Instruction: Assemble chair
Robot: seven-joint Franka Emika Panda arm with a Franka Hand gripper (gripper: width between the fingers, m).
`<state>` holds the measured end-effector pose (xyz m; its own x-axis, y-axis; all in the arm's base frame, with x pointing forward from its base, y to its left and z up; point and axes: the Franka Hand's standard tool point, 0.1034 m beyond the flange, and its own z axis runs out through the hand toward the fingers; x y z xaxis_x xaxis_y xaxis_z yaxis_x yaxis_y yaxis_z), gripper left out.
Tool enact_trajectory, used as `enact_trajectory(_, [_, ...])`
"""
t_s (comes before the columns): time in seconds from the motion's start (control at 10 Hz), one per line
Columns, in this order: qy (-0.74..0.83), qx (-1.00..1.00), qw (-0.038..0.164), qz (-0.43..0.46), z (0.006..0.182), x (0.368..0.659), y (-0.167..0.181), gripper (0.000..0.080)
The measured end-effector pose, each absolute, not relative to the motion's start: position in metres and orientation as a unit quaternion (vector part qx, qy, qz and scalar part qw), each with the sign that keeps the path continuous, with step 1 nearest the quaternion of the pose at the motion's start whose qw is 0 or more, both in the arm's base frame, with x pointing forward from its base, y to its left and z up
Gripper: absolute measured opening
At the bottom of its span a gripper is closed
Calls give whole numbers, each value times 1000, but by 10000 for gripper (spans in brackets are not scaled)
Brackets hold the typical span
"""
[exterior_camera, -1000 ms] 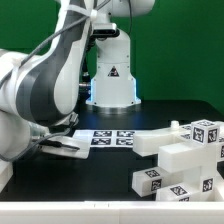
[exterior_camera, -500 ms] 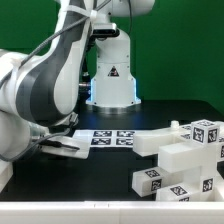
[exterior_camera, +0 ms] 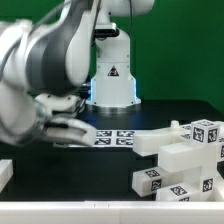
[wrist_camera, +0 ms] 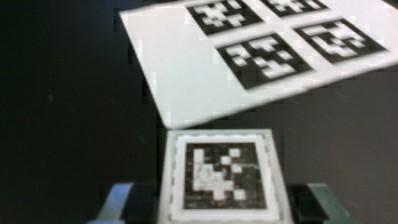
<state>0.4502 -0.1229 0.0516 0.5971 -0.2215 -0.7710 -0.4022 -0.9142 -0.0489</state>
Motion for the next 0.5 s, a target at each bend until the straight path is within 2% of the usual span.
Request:
enact_trajectory(0.2, [167, -921, 101, 338, 102, 484, -104, 281])
enact_trajectory(0.3, [156, -941, 93, 284, 117, 502, -97, 281])
enact_trajectory(0.4, [136, -959, 89, 230, 114, 505, -96, 281])
enact_trajectory(0.5, [136, -967, 83, 200, 100, 490, -102, 281])
